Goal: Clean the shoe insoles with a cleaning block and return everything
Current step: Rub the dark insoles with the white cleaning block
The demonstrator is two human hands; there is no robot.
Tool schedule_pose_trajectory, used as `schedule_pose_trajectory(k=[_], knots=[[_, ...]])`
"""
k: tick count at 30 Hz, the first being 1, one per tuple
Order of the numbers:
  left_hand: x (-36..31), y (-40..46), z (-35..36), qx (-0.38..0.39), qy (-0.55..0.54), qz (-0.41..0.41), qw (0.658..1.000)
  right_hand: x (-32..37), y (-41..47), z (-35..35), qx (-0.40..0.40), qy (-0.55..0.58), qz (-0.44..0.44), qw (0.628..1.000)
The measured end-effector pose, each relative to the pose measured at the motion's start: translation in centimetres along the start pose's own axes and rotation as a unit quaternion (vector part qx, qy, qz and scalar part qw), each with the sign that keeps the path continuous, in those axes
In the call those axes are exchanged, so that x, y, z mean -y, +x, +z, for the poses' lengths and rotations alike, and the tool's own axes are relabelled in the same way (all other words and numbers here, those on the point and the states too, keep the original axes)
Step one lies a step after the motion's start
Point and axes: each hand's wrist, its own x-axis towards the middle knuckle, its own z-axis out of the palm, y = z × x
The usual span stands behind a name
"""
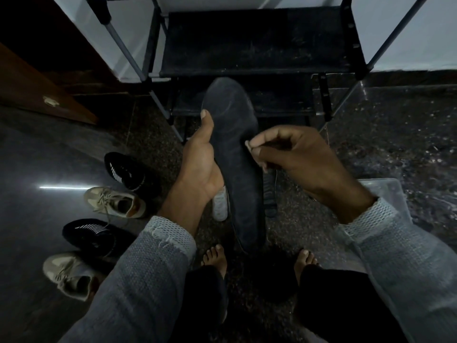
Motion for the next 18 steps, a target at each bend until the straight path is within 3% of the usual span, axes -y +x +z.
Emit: schedule_pose_trajectory(k=[4, 9, 12, 15, 18], knots=[[0.2, 0.1, 0.3, 0.011, 0.006, 0.007, 1.0, -0.2, -0.1, -0.3, 0.017, -0.032, 0.017, 0.999], [1.3, 0.4, 0.9, 0.033, 0.075, 0.032, 0.996, -0.1, -0.1, -1.8, -0.026, -0.009, 0.048, 0.998], [2.5, 0.6, 1.0, 0.028, 0.192, 0.067, 0.979, -0.2, 0.1, -3.4, -0.081, 0.023, 0.067, 0.994], [3.7, 0.6, 0.9, 0.035, 0.336, 0.096, 0.936, -0.5, 0.3, -4.7, -0.115, 0.04, 0.079, 0.989], [4.7, 1.0, 1.1, 0.017, 0.347, 0.1, 0.932, -0.8, 0.2, -5.3, -0.121, 0.045, 0.078, 0.989]])
